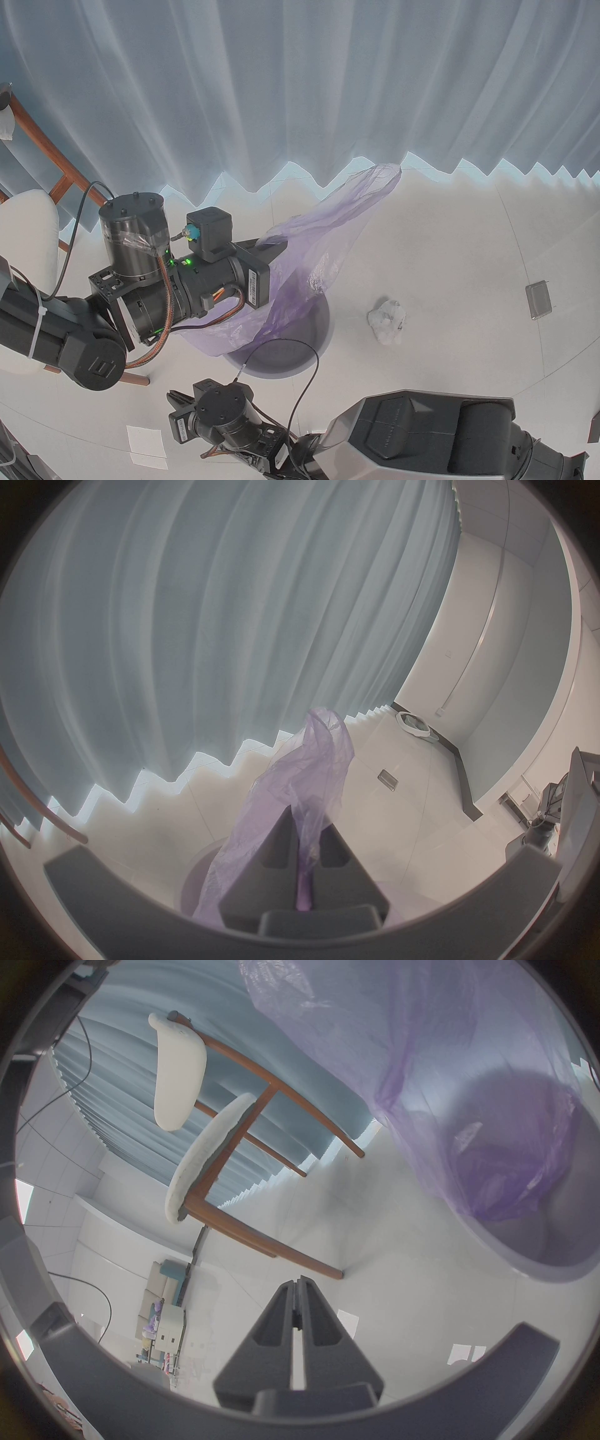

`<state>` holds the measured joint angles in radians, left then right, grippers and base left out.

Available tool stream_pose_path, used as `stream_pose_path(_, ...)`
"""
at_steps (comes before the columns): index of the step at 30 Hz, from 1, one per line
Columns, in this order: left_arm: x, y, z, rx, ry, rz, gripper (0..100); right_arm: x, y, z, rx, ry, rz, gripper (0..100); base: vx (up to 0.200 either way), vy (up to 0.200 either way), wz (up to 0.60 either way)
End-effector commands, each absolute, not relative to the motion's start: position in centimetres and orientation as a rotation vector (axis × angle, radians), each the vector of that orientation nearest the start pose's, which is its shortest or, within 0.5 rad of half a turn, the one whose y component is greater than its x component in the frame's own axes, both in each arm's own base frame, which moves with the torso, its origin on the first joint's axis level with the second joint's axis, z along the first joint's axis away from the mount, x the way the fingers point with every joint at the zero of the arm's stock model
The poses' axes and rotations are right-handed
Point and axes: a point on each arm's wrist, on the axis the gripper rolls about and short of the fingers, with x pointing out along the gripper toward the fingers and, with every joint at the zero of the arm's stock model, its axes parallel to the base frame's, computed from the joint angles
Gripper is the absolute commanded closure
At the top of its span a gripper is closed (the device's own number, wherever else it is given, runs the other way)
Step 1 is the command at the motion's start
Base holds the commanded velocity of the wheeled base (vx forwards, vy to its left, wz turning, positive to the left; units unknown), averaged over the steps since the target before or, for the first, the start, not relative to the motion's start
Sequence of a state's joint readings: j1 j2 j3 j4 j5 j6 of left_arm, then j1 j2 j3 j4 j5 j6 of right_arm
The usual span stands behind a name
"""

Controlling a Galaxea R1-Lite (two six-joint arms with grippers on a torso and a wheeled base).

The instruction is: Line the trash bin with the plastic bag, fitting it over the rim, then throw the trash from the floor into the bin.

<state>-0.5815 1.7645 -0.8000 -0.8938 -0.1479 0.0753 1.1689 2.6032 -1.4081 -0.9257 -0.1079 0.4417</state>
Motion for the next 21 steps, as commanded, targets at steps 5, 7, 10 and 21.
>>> stream_pose_path(5, 26.6, -17.9, 18.6, 0.088, 0.048, -0.731, 100, 20.8, 47.6, -1.6, 0.284, 0.375, 0.982, 100, 0.0, 0.0, 0.0)
stream_pose_path(7, 26.6, -17.9, 18.6, 0.088, 0.048, -0.731, 100, 21.3, 48.0, -1.8, 0.296, 0.353, 0.97, 100, 0.0, 0.0, 0.0)
stream_pose_path(10, 26.6, -17.9, 18.6, 0.088, 0.046, -0.731, 100, 22.1, 48.6, -2.0, 0.317, 0.322, 0.943, 100, 0.0, 0.0, 0.0)
stream_pose_path(21, 26.7, -17.9, 18.6, 0.088, 0.045, -0.731, 100, 24.7, 49.1, -2.0, 0.353, 0.264, 0.876, 100, 0.0, 0.0, 0.0)
